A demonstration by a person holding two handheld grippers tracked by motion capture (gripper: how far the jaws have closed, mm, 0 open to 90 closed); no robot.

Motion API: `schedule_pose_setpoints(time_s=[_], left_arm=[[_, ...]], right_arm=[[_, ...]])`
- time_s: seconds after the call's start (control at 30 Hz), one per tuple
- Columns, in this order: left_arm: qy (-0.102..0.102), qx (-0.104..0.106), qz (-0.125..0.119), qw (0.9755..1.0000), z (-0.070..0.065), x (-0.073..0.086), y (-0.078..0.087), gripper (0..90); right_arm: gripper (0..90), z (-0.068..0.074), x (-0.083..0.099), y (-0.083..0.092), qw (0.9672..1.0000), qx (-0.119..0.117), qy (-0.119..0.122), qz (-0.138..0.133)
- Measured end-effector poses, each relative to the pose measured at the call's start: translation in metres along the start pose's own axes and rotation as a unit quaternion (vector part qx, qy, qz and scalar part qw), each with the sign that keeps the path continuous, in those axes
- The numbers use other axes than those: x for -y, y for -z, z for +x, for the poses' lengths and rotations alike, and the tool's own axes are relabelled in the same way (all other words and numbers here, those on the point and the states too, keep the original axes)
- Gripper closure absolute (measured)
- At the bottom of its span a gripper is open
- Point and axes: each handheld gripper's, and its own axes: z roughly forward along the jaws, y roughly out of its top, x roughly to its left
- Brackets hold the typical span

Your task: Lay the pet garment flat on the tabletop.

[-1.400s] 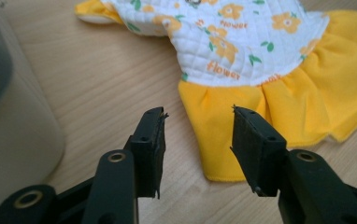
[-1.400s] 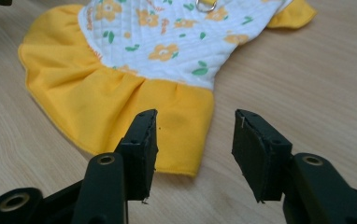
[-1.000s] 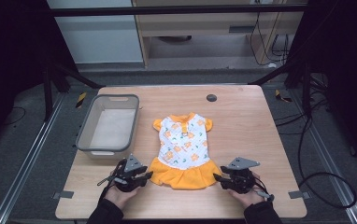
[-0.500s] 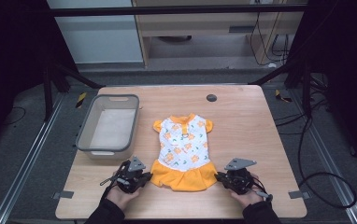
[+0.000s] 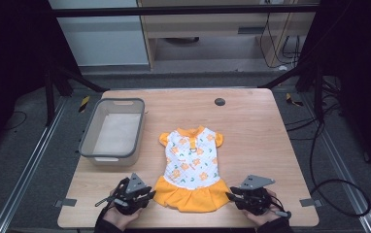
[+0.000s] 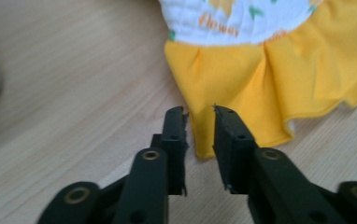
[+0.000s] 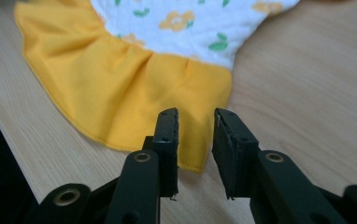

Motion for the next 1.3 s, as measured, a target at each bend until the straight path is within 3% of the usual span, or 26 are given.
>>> schedule_pose_setpoints(time_s=[0.1,0.23,0.3,0.5,0.6,0.7,0.93,1.03,1.3], left_arm=[[0.007,0.003,-0.036,0.9993,0.004,-0.003,0.011,65.5],[0.013,0.001,-0.061,0.998,0.01,-0.018,0.013,64.3],[0.007,-0.005,-0.071,0.9975,0.012,-0.028,0.011,66.0],[0.015,0.001,-0.088,0.996,0.017,-0.057,-0.009,72.9],[-0.004,-0.012,-0.084,0.9964,0.014,-0.072,-0.028,74.8],[-0.008,-0.016,-0.077,0.9969,0.013,-0.081,-0.049,75.5],[-0.023,-0.024,-0.019,0.9993,0.015,-0.075,-0.086,76.1],[-0.023,-0.028,0.007,0.9993,0.016,-0.067,-0.095,76.1],[-0.007,-0.024,0.006,0.9997,0.017,-0.062,-0.094,76.2]], right_arm=[[67.0,-0.001,-0.002,0.009,0.9992,0.003,-0.009,-0.039],[68.1,-0.007,-0.011,0.011,0.9966,0.015,-0.02,-0.079],[71.1,-0.01,-0.017,0.009,0.9958,0.02,-0.02,-0.087],[77.8,-0.018,-0.032,-0.009,0.9944,0.018,-0.031,-0.099],[79.9,-0.021,-0.037,-0.021,0.9945,0.016,-0.032,-0.099],[81.1,-0.022,-0.044,-0.034,0.995,0.013,-0.032,-0.094],[79.9,-0.021,-0.051,-0.069,0.9976,0.009,-0.023,-0.065],[79.3,-0.021,-0.05,-0.079,0.9989,0.015,-0.015,-0.041],[80.4,-0.026,-0.047,-0.084,0.999,0.033,-0.018,-0.024]])
